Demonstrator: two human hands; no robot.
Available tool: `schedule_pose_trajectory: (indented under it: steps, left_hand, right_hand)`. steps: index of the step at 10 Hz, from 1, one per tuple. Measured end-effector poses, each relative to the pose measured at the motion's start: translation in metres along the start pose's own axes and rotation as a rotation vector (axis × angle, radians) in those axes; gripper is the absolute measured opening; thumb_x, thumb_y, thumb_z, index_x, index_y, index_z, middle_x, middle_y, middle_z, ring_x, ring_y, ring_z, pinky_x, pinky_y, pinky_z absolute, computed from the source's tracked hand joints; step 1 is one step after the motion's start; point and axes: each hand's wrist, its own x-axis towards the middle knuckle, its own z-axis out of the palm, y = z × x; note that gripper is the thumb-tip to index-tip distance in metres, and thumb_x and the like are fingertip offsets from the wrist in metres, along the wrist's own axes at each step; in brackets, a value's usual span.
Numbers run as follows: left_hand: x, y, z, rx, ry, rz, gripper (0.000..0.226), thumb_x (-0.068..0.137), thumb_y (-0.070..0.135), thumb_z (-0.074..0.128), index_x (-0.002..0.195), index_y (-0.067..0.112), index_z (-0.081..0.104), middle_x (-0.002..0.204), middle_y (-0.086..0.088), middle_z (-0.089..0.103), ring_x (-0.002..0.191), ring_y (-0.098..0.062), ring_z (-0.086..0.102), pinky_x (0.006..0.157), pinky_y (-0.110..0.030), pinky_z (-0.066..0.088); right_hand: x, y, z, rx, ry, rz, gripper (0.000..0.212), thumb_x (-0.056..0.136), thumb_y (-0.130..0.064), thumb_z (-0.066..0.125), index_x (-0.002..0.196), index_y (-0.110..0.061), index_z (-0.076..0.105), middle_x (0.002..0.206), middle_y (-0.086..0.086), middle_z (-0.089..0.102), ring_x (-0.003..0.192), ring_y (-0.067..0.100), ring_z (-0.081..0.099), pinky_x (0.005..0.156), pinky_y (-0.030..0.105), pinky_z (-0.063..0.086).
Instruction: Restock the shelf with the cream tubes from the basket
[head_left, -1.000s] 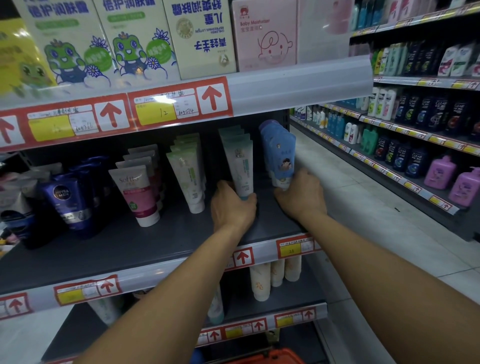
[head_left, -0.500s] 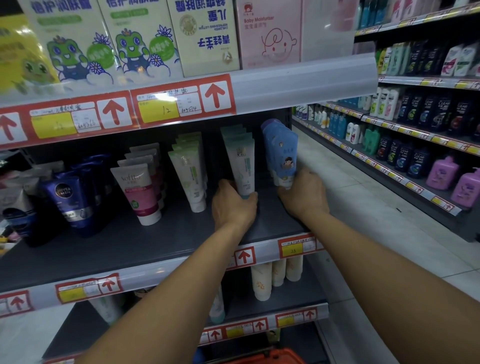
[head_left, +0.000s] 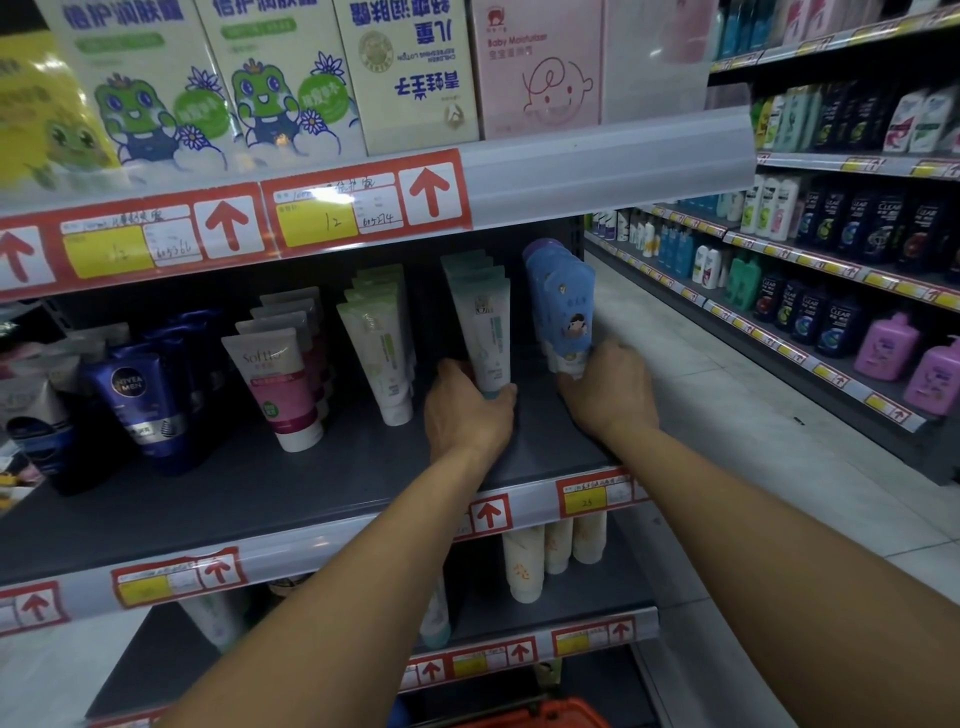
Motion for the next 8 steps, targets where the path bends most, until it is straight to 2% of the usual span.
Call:
schedule_pose_trajectory:
  steps: [3,4,5,7,8]
  left_hand:
    - [0.003,-0.003,0.004,0.015,-0.001,0.002,0.057,0.086,0.038,0.083,0.128,0.012,0.054,0.134,-0.008,0.065,0.121,-0.028,0.064,0.091,-0.035,0.052]
    - [0.003,-0.004,0.004,0.023,-0.014,-0.006,0.059,0.083,0.035,0.086,0.127,0.012,0.053,0.132,-0.009,0.064,0.121,-0.029,0.064,0.091,-0.035,0.053]
    - [0.002,-0.004,0.003,0.013,-0.007,-0.015,0.06,0.081,0.03,0.086,0.127,0.011,0.053,0.13,-0.01,0.064,0.12,-0.029,0.064,0.094,-0.037,0.056]
    - [0.003,-0.005,-0.006,-0.041,-0.101,-0.064,0.059,0.082,0.025,0.086,0.129,0.01,0.053,0.133,-0.011,0.064,0.123,-0.03,0.063,0.098,-0.037,0.056]
    - [-0.005,-0.004,-0.018,-0.011,-0.155,-0.072,0.06,0.085,0.026,0.085,0.133,0.011,0.052,0.132,-0.009,0.063,0.124,-0.029,0.062,0.096,-0.034,0.053]
  right_hand:
    - [0.002,0.001,0.0,0.056,-0.02,0.026,0.059,0.079,-0.039,0.084,0.124,-0.008,0.059,0.118,0.014,0.066,0.102,0.029,0.067,0.071,0.032,0.054]
    - [-0.001,-0.002,-0.005,0.072,-0.021,0.052,0.074,0.075,-0.037,0.088,0.128,-0.005,0.048,0.126,0.017,0.056,0.11,0.033,0.061,0.08,0.037,0.054]
    - [-0.002,-0.005,-0.011,0.06,-0.034,0.069,0.081,0.074,-0.036,0.089,0.131,-0.004,0.041,0.131,0.02,0.05,0.117,0.036,0.057,0.081,0.035,0.046]
    - [-0.006,-0.011,-0.022,0.095,-0.125,0.129,0.078,0.08,-0.034,0.082,0.136,0.0,0.038,0.134,0.023,0.052,0.12,0.039,0.056,0.087,0.039,0.049]
    - [-0.017,-0.016,-0.033,0.086,-0.156,0.145,0.069,0.085,-0.033,0.077,0.135,-0.001,0.042,0.132,0.021,0.056,0.118,0.037,0.059,0.082,0.036,0.049]
